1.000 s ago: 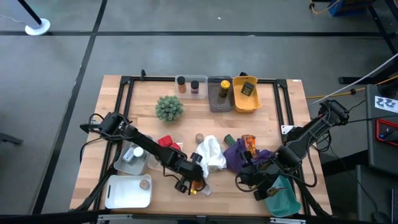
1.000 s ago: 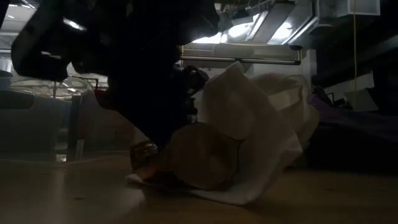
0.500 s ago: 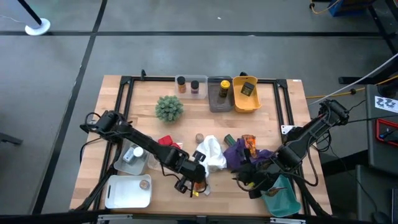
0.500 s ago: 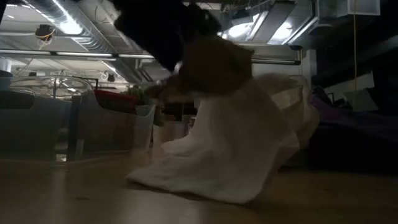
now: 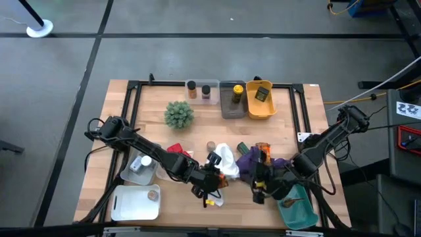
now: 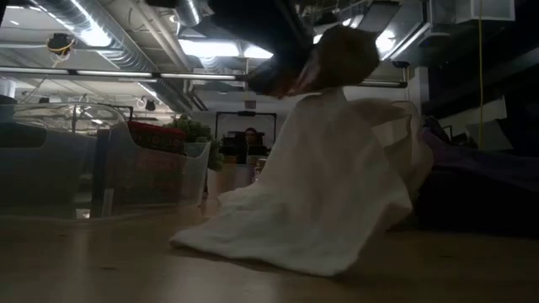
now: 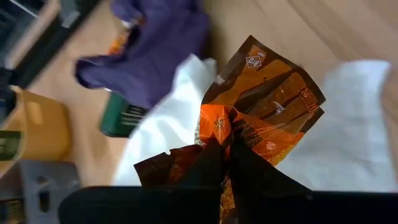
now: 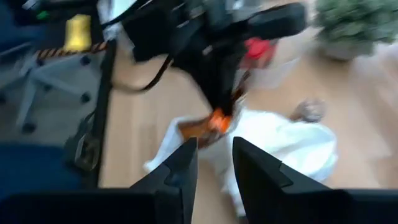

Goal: Sort spices by type
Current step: Put the bottom orange seasoning bag into the green bin

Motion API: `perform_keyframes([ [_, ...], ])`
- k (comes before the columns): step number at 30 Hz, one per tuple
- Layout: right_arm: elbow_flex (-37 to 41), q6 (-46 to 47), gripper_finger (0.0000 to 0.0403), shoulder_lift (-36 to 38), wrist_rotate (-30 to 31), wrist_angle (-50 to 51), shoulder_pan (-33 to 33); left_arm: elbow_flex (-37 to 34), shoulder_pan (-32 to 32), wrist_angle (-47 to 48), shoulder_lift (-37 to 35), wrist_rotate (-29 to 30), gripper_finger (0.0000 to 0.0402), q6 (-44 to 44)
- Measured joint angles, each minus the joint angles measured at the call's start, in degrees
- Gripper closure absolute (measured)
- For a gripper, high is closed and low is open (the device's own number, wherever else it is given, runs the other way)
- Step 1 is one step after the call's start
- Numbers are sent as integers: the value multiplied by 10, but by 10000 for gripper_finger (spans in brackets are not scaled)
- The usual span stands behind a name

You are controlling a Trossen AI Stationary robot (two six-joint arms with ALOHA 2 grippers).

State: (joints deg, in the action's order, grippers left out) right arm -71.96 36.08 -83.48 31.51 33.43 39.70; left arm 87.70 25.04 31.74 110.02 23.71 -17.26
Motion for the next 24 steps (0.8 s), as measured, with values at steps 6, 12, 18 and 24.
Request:
perform_keyframes([
  [6,0,1,300,-4,-8,-10,-44,0,3,-42,0,34,392,-35],
  [12,0,-18,300,-23,-75,-41,-78,0,10,-67,0,64,397,-69],
  [18,0,-59,300,-52,-116,-91,-87,0,18,-82,0,79,393,-74],
  [24,0,-81,300,-69,-91,-98,-87,0,25,-86,0,80,397,-73],
])
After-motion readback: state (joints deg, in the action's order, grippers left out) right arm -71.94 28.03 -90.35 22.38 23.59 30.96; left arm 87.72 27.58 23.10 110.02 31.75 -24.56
